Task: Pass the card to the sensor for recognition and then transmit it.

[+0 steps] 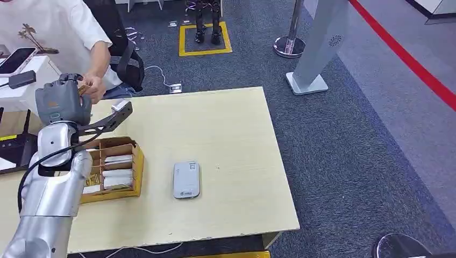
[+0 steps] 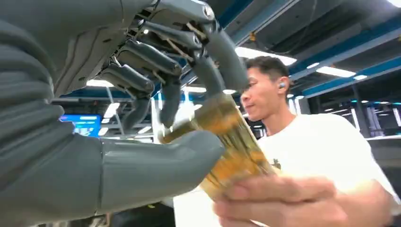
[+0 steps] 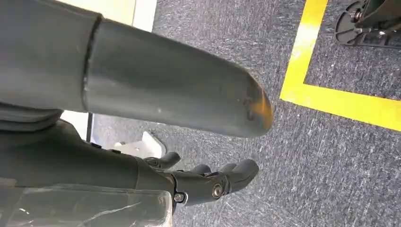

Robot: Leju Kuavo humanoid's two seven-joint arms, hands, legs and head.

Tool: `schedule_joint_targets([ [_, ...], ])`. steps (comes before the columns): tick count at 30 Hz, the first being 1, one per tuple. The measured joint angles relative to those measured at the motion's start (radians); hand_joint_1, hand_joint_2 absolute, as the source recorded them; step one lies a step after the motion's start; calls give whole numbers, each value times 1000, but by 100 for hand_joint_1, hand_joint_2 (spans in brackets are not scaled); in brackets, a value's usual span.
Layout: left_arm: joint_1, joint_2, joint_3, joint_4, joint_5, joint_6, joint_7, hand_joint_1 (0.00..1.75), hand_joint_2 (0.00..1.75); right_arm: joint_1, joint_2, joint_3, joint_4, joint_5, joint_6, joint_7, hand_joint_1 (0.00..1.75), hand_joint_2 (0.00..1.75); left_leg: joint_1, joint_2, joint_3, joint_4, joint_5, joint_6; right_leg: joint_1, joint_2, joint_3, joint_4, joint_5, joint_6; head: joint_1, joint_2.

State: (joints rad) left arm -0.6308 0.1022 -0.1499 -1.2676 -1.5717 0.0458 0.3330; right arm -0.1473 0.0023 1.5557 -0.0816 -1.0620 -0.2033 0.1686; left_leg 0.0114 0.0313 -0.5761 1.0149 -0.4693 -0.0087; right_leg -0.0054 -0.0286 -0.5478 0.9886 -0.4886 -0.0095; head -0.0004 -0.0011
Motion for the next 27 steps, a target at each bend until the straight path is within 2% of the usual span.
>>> schedule_joint_targets([
  [5, -1, 0, 0, -5, 0, 4, -5, 0, 0, 0, 0, 0, 0, -8, 0, 0, 0, 0, 0, 0, 0, 0, 0, 0, 0, 0, 0, 0, 0, 0, 0, 0],
  [6, -1, -1, 0, -8, 0, 4, -8, 0, 175, 0, 0, 0, 0, -9, 0, 0, 0, 0, 0, 0, 0, 0, 0, 0, 0, 0, 0, 0, 0, 0, 0, 0],
  [13, 13, -3, 0, -103, 0, -38, -41, 0, 175, 1, 0, 0, -1, -40, -1, -2, 0, 0, 0, 0, 0, 0, 0, 0, 0, 0, 0, 0, 0, 0, 0, 0],
  [15, 32, -3, 0, -138, 0, -50, -74, 0, 175, 1, 0, 0, -1, -56, -2, -2, 0, 0, 0, 0, 0, 0, 0, 0, 0, 0, 0, 0, 0, 0, 0, 0],
  [19, 102, -5, 0, -225, 0, -72, -127, 0, 175, 3, 0, 0, -1, -83, -5, 0, 0, 0, 0, 0, 0, 0, 0, 0, 0, 0, 0, 0, 0, 0, 0, 0],
  [27, 316, -25, 0, -375, 12, -77, -247, 0, 175, 9, 0, -5, -1, -140, -19, 1, 0, 0, 0, 1, 0, 0, -1, 0, 0, 1, 0, -1, 0, 0, 0, 0],
])
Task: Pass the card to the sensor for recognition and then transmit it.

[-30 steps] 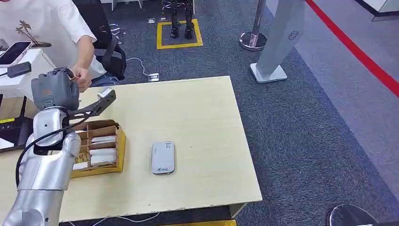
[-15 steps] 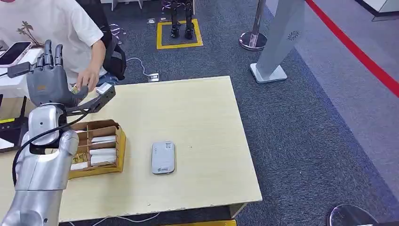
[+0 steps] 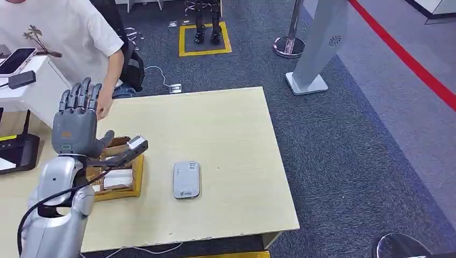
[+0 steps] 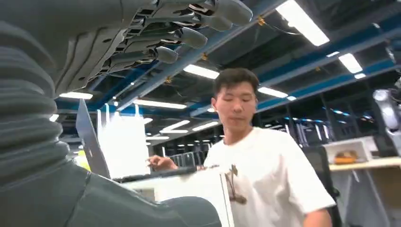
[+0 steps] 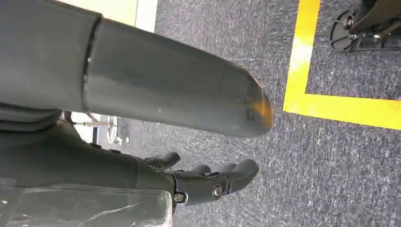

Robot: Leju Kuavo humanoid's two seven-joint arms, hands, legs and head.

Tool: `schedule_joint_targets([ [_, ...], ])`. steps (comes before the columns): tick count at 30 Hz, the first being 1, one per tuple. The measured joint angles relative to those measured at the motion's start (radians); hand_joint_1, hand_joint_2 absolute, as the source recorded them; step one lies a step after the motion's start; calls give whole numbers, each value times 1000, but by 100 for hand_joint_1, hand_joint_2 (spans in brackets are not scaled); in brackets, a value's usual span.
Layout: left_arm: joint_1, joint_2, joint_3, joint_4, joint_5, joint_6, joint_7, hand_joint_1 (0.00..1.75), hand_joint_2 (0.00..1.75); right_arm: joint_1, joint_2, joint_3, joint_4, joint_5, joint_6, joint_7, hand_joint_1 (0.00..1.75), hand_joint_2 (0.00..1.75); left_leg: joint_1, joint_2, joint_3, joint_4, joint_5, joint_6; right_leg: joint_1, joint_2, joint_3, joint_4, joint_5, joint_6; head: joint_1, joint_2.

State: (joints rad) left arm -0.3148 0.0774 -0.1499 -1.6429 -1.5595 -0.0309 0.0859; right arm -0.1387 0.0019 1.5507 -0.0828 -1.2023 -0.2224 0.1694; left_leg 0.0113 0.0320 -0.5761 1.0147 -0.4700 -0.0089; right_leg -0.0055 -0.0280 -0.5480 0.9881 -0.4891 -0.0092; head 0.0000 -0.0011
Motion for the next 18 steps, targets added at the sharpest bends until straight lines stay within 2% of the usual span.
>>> schedule_joint_targets([
  [5, 133, 2, 0, -84, 52, 0, -36, 0, 175, 3, 0, -11, 0, -24, -5, 0, 0, 0, 0, 0, 0, 0, 0, 0, 0, 0, 0, 0, 0, 0, -1, 0],
  [10, 234, 12, 0, -144, 87, 4, -41, 0, 175, 6, 0, -20, -2, -40, -5, 0, 0, 0, 0, 0, 0, 0, 0, 0, 0, 0, 0, 0, -1, 0, 0, 0],
  [15, 324, 17, -2, -192, 100, 13, -46, 0, 175, 7, 0, -22, -2, -55, -10, 0, 0, 0, 0, 0, 0, 0, 0, 0, 0, 0, 0, 0, -1, 0, 0, 0],
  [18, 359, 20, -12, -209, 72, 27, -37, 0, 175, 7, 0, -22, -3, -59, -16, 1, 0, 0, 0, 0, 0, 0, 0, 0, 0, 0, 0, 0, -1, 0, 0, 0],
])
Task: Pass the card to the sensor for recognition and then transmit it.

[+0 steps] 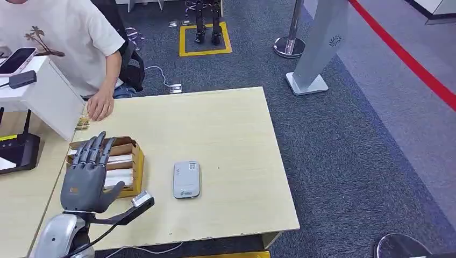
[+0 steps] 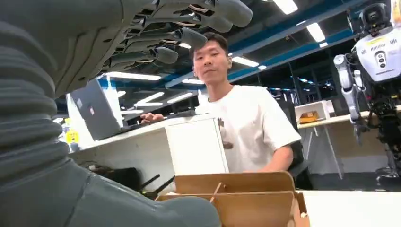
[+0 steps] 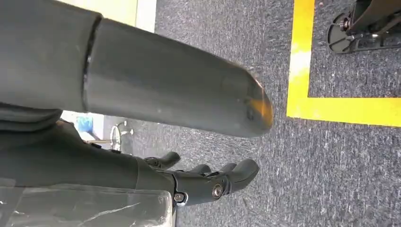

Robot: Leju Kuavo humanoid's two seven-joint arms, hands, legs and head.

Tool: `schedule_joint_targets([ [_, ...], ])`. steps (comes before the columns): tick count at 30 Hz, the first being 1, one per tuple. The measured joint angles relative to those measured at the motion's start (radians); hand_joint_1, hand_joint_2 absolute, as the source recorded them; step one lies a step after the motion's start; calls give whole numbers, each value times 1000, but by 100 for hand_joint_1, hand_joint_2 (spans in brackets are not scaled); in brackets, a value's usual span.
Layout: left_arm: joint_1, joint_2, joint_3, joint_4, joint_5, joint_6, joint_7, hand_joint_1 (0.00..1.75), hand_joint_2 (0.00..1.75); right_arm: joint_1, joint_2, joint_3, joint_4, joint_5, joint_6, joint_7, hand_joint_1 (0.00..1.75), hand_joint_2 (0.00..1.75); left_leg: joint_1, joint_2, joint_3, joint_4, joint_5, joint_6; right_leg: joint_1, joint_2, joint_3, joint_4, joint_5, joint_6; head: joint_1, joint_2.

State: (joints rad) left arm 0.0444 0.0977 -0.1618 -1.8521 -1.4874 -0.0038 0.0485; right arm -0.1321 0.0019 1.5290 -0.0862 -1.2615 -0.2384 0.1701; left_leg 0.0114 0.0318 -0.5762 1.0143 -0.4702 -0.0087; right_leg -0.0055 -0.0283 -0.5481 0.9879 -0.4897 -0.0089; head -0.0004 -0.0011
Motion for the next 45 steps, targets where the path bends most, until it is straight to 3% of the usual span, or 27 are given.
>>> schedule_joint_targets([
  [7, 48, 21, -26, -19, -71, -6, 34, 0, 175, 0, 0, 0, -1, -18, -3, 3, 0, 0, 0, 0, 0, 0, 0, 0, 0, 0, 0, 0, 0, 0, 0, 0],
  [15, 117, 90, -26, -34, -43, -62, 35, 0, 175, 1, 0, 0, -1, -26, -4, 7, 0, 0, 0, 0, 0, 0, 0, 0, 0, 0, 0, 0, 0, 0, 0, 0],
  [26, 129, 156, -26, -34, 17, -122, 42, 0, 175, 0, 0, 1, -1, -26, -4, 6, 0, 0, 0, 0, 0, 0, 0, 0, 0, 0, 0, 0, 0, 0, 0, 0],
  [45, 50, 175, -46, 16, 31, -150, 30, 0, 175, -1, 0, 26, -1, -11, 0, 8, 0, 0, 0, 0, 0, 0, 0, 0, 0, 0, 0, 0, 0, 0, 0, 0],
])
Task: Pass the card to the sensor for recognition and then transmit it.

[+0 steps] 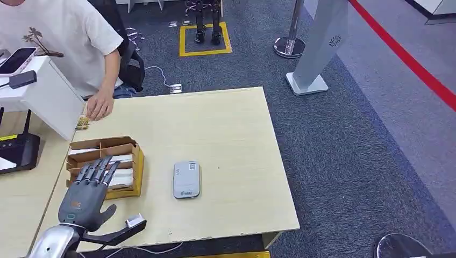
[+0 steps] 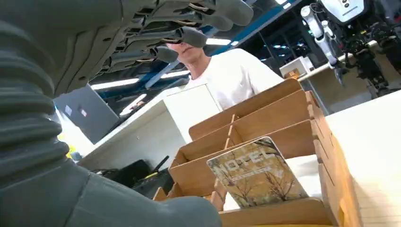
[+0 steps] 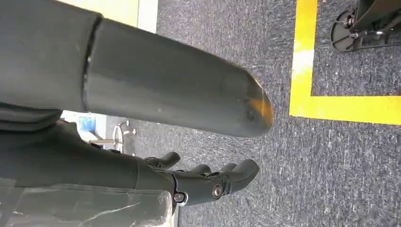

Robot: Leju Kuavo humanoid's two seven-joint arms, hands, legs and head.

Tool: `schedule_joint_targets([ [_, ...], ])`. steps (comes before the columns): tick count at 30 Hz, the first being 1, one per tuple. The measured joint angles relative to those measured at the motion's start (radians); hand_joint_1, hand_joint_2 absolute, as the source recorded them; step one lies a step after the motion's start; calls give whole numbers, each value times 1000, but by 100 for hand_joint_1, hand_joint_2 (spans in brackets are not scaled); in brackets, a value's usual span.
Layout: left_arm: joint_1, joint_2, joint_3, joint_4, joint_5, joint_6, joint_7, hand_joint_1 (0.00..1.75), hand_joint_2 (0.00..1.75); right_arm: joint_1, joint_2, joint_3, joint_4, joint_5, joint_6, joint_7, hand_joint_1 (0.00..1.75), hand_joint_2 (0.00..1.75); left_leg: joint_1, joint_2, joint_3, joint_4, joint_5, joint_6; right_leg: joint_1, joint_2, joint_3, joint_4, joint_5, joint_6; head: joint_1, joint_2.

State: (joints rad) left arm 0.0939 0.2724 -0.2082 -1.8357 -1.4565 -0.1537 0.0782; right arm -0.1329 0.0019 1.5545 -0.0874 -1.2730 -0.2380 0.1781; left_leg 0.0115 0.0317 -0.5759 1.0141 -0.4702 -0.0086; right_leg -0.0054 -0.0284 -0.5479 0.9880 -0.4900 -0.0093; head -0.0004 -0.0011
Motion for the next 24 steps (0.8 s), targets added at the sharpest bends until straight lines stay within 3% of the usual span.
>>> schedule_joint_targets([
  [24, -50, 43, -44, 50, 24, -56, 11, 0, 175, 0, 0, 1, 0, 4, 0, 0, 0, 0, 0, 0, 0, 0, 0, 0, 0, 0, 0, 0, 0, 0, 0, 0],
])
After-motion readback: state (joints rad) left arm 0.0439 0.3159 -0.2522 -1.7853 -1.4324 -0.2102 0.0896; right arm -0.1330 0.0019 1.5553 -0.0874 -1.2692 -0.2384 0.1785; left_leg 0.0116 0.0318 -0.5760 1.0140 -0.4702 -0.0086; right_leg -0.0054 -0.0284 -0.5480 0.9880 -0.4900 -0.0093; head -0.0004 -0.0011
